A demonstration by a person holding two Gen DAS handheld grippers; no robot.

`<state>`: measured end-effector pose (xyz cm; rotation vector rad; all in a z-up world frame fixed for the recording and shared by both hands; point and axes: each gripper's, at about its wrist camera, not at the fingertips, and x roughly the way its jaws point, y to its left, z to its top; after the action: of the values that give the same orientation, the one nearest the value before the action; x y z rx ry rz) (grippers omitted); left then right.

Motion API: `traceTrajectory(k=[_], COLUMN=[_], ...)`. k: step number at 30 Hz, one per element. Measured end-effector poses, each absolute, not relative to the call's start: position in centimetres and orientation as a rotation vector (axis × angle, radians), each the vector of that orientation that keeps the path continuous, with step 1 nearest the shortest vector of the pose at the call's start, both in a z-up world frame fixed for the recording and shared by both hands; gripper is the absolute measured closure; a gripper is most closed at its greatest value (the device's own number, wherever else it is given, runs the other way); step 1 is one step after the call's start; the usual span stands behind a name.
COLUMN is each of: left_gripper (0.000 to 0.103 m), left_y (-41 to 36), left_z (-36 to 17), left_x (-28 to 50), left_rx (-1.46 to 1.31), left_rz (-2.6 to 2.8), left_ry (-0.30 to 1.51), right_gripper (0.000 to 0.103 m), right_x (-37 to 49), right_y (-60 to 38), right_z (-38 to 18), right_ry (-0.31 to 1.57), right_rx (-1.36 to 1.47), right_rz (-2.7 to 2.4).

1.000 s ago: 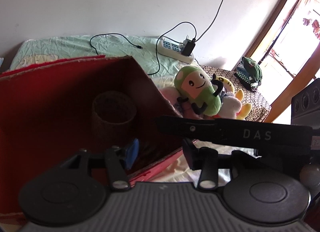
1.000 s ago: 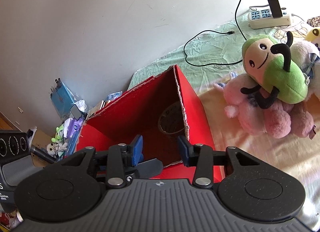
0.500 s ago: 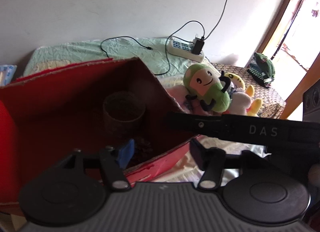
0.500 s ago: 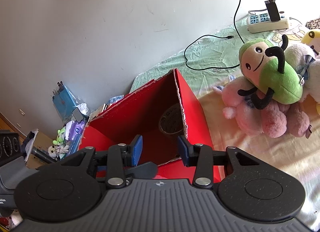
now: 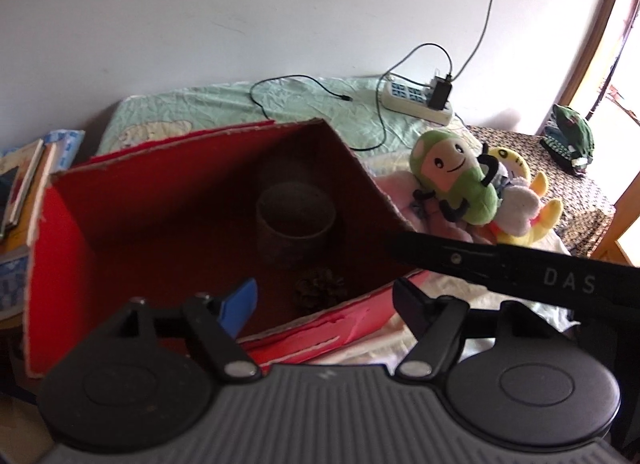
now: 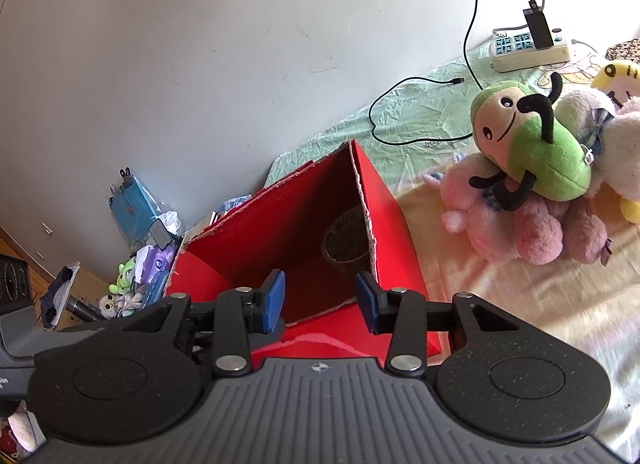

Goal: Organize objects
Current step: 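Move the right gripper back to the beige-and-red sandal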

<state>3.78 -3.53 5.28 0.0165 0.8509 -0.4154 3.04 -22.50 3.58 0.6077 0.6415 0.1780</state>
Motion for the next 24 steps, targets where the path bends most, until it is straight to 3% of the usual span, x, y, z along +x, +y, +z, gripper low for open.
traceTrajectory(k=[13,24], left_gripper=[0.01,0.01], left_y=[-2.8,-2.7], left_z=[6.1,5.8], left_x=[0.6,-2.0], left_rx=[0.071,0.102], left_rz=[-0.31,-0.253], left_ry=[0.812,0.827], right_gripper=[0.059,0.059], right_x=[0.3,-1.8], right_y=[-22.3,-21.7], right_z=[3.2,2.3], right_ry=[0.622,0.664], right_rx=[0.636,0.65], right_rz=[0.176,0.173])
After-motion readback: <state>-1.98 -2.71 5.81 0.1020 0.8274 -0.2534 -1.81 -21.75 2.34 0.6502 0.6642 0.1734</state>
